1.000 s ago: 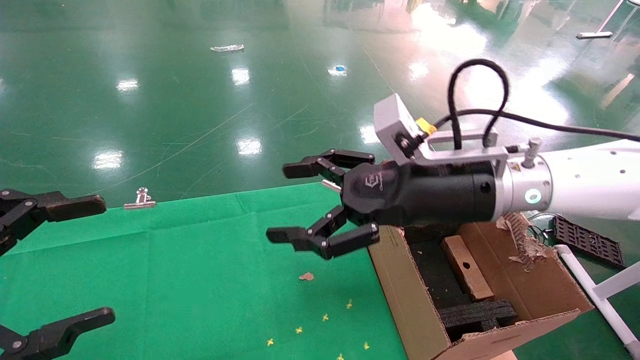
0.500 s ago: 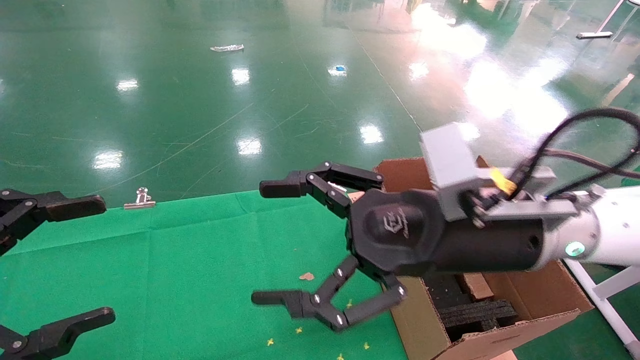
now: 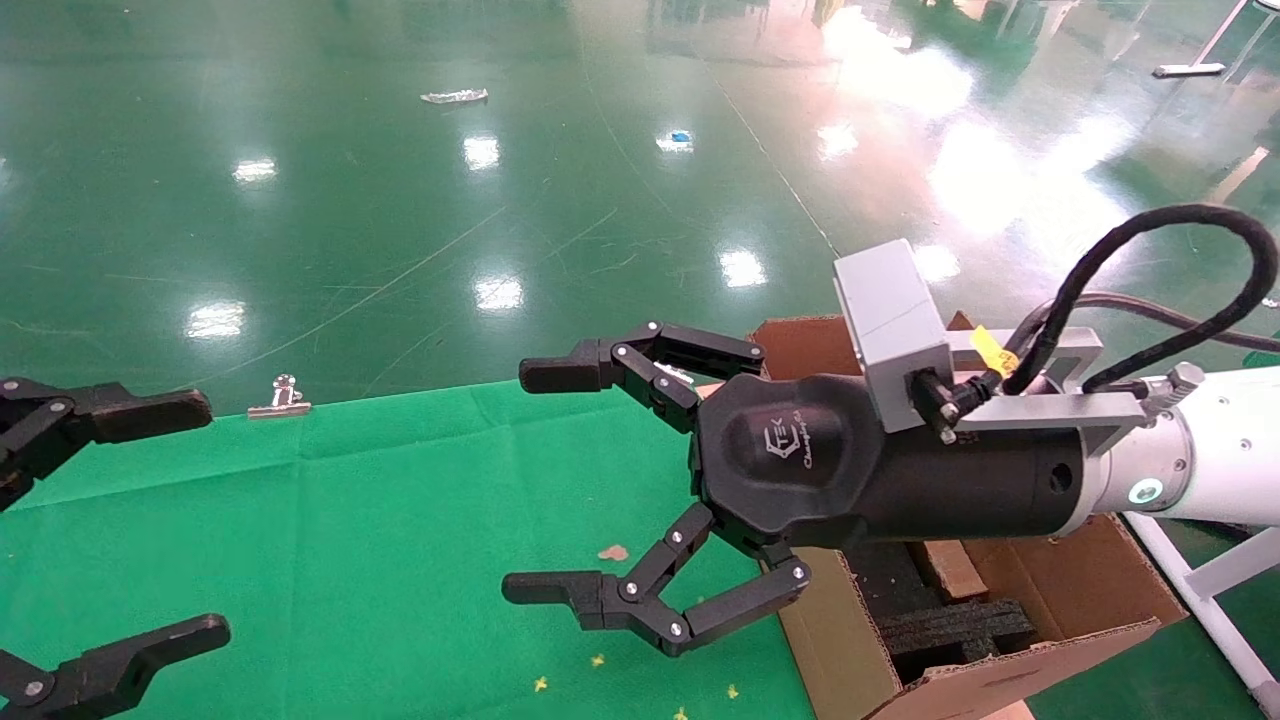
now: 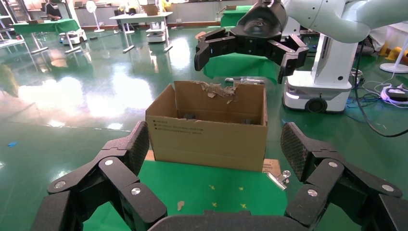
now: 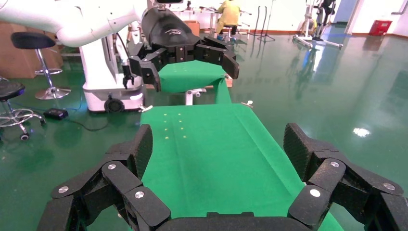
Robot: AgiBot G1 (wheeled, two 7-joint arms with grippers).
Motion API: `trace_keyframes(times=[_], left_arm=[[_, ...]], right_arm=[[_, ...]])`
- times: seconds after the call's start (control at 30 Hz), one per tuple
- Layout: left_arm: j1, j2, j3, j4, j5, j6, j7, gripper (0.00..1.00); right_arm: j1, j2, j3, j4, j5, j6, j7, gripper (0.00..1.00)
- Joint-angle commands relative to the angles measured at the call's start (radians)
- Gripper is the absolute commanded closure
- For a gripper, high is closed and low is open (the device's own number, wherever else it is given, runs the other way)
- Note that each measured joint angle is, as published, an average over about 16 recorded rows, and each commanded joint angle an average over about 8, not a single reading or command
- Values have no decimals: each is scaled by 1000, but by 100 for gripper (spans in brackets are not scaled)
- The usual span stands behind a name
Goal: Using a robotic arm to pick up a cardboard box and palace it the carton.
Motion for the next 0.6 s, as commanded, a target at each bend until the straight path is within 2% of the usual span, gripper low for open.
trace_keyframes(times=[0.03,0.6], left_arm=[[0,0,0,0,0,0,0,0],[0,0,0,0,0,0,0,0]], right_arm=[[4,0,-4,-2,-2,1,1,0],[16,0,-18,-10,-8,4,4,0]])
